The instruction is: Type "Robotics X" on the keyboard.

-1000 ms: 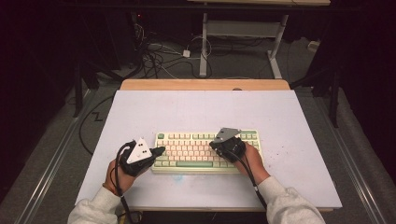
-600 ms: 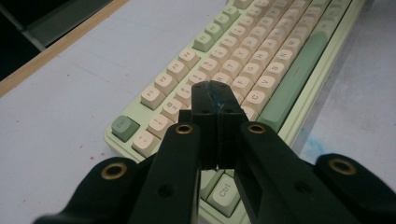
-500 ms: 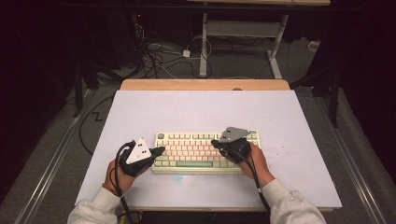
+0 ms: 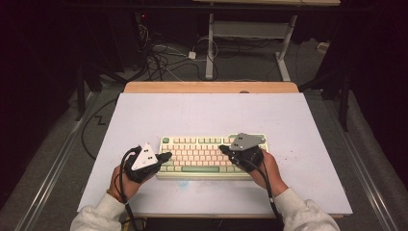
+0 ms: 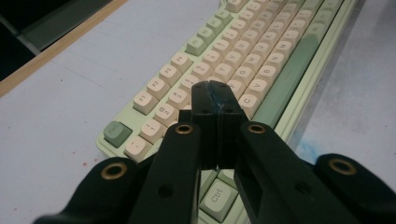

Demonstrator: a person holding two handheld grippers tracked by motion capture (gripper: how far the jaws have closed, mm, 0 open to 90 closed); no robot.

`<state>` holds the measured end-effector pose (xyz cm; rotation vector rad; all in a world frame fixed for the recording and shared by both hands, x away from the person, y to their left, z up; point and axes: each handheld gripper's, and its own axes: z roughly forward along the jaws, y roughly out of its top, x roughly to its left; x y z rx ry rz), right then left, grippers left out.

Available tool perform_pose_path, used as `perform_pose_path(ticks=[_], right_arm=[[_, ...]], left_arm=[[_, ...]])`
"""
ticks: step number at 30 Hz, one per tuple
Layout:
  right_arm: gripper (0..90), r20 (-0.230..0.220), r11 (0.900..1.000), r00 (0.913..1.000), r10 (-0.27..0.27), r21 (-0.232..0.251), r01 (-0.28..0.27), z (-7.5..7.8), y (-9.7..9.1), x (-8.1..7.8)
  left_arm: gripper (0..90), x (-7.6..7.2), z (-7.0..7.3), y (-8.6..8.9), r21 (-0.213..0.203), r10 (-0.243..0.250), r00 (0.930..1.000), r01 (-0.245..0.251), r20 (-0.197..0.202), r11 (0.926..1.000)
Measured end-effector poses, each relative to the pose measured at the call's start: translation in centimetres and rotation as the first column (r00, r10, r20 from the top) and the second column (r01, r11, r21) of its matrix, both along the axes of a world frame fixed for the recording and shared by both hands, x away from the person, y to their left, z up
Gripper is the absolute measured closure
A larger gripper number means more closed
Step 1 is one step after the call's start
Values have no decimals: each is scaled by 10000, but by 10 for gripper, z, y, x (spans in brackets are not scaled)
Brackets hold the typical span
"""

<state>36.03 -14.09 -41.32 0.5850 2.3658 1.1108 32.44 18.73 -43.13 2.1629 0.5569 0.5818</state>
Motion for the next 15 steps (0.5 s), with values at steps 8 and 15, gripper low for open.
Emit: perform_pose_path(ticks=[8, 15], right_arm=[[900, 87, 9999, 10000, -44, 160, 43, 4, -10, -6], [900, 156, 9998, 9999, -71, 212, 68, 4, -16, -10]], left_arm=[[875, -1, -1, -4, 56, -104, 9999, 104, -34, 9999], [874, 0, 0, -6, 55, -151, 9999, 151, -32, 9999]])
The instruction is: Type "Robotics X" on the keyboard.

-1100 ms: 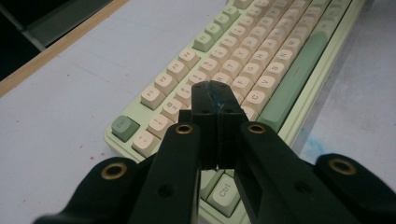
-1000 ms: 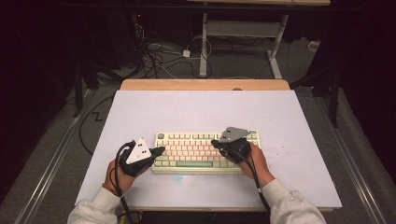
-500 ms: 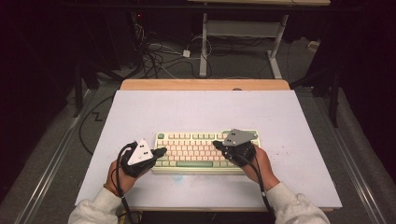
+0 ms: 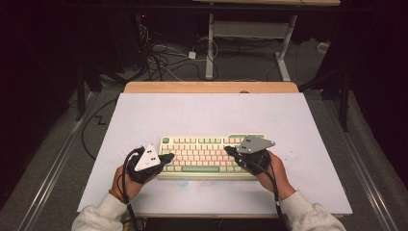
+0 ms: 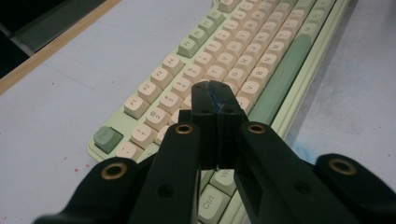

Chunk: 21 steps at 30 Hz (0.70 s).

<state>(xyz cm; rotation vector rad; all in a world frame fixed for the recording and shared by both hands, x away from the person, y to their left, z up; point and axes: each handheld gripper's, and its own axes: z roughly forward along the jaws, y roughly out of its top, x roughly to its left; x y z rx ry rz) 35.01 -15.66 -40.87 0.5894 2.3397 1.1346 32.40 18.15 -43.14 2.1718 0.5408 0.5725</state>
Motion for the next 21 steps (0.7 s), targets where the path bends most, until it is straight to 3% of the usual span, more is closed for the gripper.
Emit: perform_pose_path(ticks=[7, 21], right_arm=[[900, 104, 10000, 9999, -57, 42, 56, 2, -7, -5], [900, 111, 9995, 9995, -299, 87, 298, 3, -26, -13]], left_arm=[[874, 0, 0, -3, -27, -92, 9999, 91, -59, 10000], [874, 3, 1, -24, -80, -594, 9980, 593, -196, 9982]])
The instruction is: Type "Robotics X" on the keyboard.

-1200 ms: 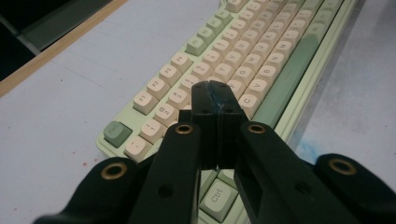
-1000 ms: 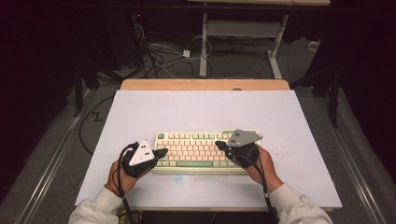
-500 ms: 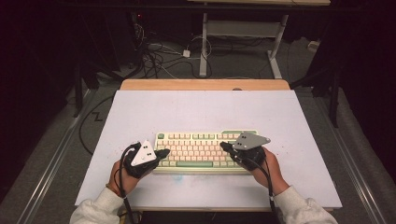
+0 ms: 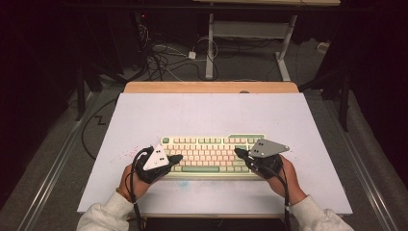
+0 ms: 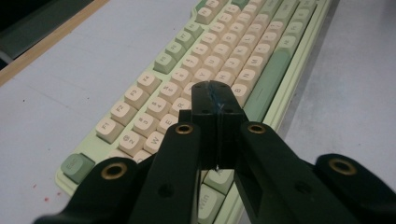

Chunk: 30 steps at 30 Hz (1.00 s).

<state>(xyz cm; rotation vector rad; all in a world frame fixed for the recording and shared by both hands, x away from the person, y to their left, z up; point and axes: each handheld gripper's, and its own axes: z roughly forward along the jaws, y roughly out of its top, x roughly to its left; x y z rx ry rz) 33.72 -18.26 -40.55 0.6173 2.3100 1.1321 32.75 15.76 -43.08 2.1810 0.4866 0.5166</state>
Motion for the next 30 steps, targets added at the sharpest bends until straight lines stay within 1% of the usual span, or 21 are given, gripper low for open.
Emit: perform_pose_path(ticks=[5, 7, 9, 13, 19, 21, 30], right_arm=[[900, -16, 10000, 10000, -39, -37, 39, -1, -5, -2], [900, -39, 10000, 10000, -56, -55, 55, -1, -7, -3], [900, -54, 10000, 10000, -59, -49, 59, -2, -9, -3], [900, -106, 9999, 9999, -82, -103, 80, -3, -10, -4], [900, -130, 9998, 9999, -41, -172, 38, -4, -11, -5], [900, -139, 9999, 9999, -43, -150, 41, -4, -11, -5], [900, -174, 9998, 9998, 5, -178, -9, -5, -9, -5]], left_arm=[[875, 3, 0, -10, -42, -212, 9997, 212, -96, 9998], [874, 4, 0, -14, 24, -272, 9996, 272, -107, 9996], [875, 6, 1, -17, -77, -335, 9993, 333, -171, 9994], [874, 9, -1, -25, 97, -506, 9984, 508, -240, 9987], [874, 13, -5, -38, 220, -776, 9959, 787, -475, 9967], [874, 14, -7, -42, 366, -853, 9950, 873, -528, 9955], [874, 21, -14, -54, 644, -993, 9915, 1048, -843, 9924]])
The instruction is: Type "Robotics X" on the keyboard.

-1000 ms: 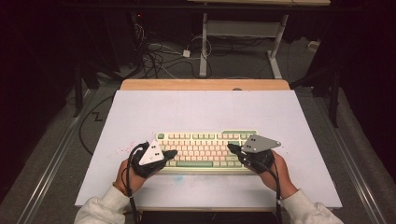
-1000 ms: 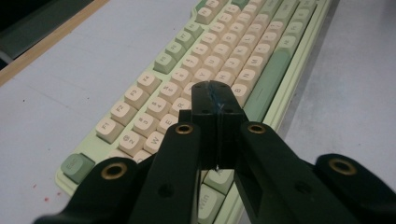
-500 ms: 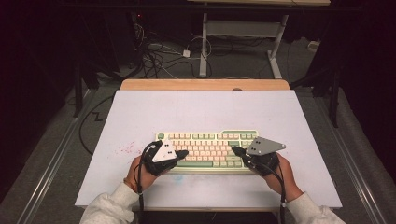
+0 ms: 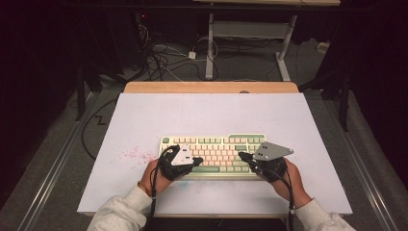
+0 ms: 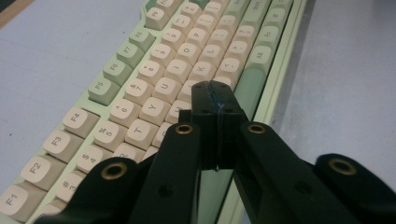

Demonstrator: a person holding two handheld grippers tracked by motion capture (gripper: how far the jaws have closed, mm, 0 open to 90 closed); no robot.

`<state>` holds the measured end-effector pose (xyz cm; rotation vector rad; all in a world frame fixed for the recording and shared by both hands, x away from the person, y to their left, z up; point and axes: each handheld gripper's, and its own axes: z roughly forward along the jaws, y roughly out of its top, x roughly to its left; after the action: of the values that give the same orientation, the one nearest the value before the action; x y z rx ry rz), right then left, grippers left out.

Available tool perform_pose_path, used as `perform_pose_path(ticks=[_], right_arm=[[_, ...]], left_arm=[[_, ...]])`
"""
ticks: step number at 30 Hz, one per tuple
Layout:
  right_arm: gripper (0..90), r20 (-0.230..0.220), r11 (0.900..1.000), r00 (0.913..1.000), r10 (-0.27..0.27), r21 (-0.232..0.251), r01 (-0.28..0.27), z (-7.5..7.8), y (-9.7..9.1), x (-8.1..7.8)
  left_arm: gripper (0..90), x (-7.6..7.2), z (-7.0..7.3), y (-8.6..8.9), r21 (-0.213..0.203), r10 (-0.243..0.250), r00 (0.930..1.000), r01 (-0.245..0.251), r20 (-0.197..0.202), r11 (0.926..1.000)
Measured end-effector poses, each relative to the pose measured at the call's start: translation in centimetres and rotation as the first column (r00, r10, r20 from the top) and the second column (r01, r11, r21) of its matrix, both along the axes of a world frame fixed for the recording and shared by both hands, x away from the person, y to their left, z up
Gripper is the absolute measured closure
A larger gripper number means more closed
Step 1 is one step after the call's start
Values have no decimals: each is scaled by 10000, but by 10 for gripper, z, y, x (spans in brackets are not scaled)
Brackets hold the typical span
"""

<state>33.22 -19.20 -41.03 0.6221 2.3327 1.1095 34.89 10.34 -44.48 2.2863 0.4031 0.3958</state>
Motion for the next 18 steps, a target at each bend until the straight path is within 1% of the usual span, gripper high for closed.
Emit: perform_pose_path(ticks=[2, 4, 8, 12, 18], right_arm=[[900, -17, 10000, 10000, 4, -45, -4, 0, 0, 0], [900, -7, 10000, 10000, 22, -50, -22, -1, 0, 0], [900, -29, 10000, 10000, 24, -60, -25, -1, 0, 1], [900, -70, 10000, 10000, 15, -62, -15, -2, 1, 0], [900, -67, 9999, 10000, 51, -110, -52, -2, 1, 1]], left_arm=[[874, 1, -2, -2, 72, -20, 10000, 20, -28, 10000], [874, 2, -3, -4, 237, -27, 10000, 28, -44, 9997], [874, 6, -6, -5, 298, 75, 9999, -72, -124, 9995], [874, 8, -7, -6, 325, 79, 9998, -73, -172, 9994], [874, 10, -10, -9, 583, 119, 9996, -105, -240, 9982]])
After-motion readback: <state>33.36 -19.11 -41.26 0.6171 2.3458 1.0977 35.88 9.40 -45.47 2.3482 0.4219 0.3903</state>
